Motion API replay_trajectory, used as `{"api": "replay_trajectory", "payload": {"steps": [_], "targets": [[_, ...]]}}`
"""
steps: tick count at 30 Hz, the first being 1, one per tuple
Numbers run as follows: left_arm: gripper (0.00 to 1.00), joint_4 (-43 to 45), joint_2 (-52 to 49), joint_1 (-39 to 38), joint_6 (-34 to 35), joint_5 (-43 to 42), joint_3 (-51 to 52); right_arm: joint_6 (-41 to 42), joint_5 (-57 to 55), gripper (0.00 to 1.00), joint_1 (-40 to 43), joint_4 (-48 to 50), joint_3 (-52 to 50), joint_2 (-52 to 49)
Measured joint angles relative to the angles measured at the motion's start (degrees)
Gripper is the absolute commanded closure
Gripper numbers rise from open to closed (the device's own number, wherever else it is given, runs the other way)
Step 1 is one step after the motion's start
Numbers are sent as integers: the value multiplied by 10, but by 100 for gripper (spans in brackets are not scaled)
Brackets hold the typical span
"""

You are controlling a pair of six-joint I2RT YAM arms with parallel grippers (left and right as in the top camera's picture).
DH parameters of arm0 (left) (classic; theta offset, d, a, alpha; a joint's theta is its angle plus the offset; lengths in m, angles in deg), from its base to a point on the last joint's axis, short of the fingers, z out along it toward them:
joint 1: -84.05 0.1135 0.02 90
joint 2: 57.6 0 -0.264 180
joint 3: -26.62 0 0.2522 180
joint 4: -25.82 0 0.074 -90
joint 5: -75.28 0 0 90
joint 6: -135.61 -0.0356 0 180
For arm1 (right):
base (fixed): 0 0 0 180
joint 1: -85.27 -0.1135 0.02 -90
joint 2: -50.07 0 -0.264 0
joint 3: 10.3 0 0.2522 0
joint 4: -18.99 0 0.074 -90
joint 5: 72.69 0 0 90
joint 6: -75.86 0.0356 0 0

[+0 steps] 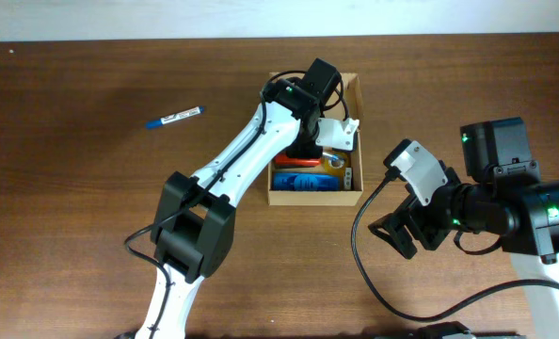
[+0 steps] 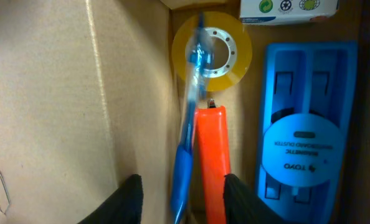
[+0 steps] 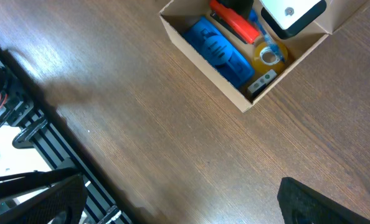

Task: Pack container
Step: 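Lower the blue pen into the box and open the gripper, then move the left gripper to the blue marker and grasp it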

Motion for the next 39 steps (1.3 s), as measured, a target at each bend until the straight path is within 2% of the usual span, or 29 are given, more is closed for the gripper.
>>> {"api": "replay_trajectory", "payload": {"steps": [9, 13, 16, 20, 23, 25, 28, 29, 30, 31, 33, 37, 39], "targets": [[56, -3, 15, 0, 74, 0, 0, 0, 0, 1, 0, 0, 0, 0], [56, -29, 103, 2, 110, 0, 0, 0, 0, 1, 0, 0, 0, 0], [56, -37, 175, 33, 185, -4, -4, 0, 0, 1, 0, 0, 0, 0], [58, -38, 178, 125, 362, -4, -6, 0, 0, 1, 0, 0, 0, 0], [66, -37, 177, 176, 504, -4, -6, 0, 0, 1, 0, 0, 0, 0], [66, -37, 172, 202, 613, -5, -6, 0, 0, 1, 0, 0, 0, 0], [66, -37, 145, 243, 813, -4, -6, 0, 0, 1, 0, 0, 0, 0], [60, -37, 136, 252, 864, -5, -6, 0, 0, 1, 0, 0, 0, 0], [41, -37, 122, 262, 935, -5, -6, 0, 0, 1, 0, 0, 0, 0], [30, -37, 110, 268, 984, -5, -6, 0, 0, 1, 0, 0, 0, 0], [0, -37, 87, 280, 1086, -5, -6, 0, 0, 1, 0, 0, 0, 0], [0, -30, 36, 300, 1272, -7, -6, 0, 0, 1, 0, 0, 0, 0], [0, -24, 21, 309, 1339, -9, -6, 0, 0, 1, 0, 0, 0, 0]]}}
